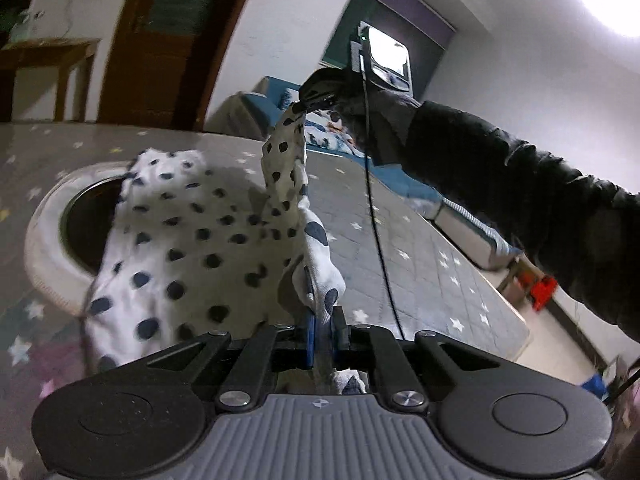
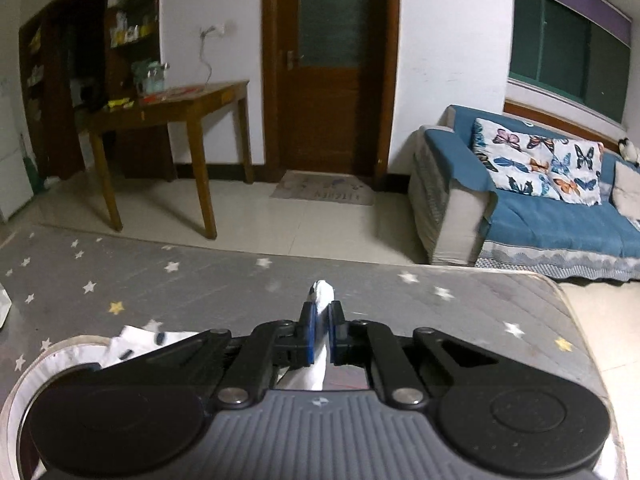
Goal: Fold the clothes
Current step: 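Lift the leg hem with the right gripper over the other leg while the left gripper holds the waistband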
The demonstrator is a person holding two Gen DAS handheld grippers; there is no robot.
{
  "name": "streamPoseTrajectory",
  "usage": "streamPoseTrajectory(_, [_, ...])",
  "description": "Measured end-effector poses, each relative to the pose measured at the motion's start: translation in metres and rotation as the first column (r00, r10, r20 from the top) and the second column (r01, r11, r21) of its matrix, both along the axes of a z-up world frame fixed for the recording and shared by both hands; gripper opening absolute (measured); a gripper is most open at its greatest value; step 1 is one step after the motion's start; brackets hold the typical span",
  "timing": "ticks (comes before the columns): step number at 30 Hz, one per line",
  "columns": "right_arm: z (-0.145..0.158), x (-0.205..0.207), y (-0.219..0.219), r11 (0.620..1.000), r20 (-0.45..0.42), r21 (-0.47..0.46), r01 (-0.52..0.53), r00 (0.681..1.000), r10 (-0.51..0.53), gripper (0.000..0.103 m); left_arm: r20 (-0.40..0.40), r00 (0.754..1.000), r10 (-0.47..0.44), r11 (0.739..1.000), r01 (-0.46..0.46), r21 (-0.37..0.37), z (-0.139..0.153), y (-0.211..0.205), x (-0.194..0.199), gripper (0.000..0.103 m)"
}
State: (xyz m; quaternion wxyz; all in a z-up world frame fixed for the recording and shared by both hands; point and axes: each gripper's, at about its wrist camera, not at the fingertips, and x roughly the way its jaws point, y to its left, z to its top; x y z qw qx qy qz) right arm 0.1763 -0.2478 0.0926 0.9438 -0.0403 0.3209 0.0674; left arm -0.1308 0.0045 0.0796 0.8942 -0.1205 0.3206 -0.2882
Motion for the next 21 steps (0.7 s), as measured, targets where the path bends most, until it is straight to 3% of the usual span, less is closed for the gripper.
streamPoseTrajectory(12, [-0.062, 0.042, 0.176, 0.986, -0.094, -0.119, -0.12, 0.99, 0.109, 0.006, -0.097, 0.986, 0.137, 0.979, -0.15, -0.137, -0.028, 0.087, 0.0, 0.007])
streamPoseTrajectory(17, [-0.098, 0.049, 0.214, 0.981, -0.149, -0.126, -0.148, 0.98, 0.129, 0.007, -0.156, 0.973, 0.171, 0.969, -0.195, -0.151, -0.044, 0.105, -0.002, 0.007])
streamPoseTrajectory(21, [-0.106, 0.047, 0.217, 0.98, -0.16, -0.08, -0.182, 0.973, 0.168, 0.018, -0.177, 0.966, 0.186, 0.966, -0.212, -0.146, -0.051, 0.111, -0.003, 0.007])
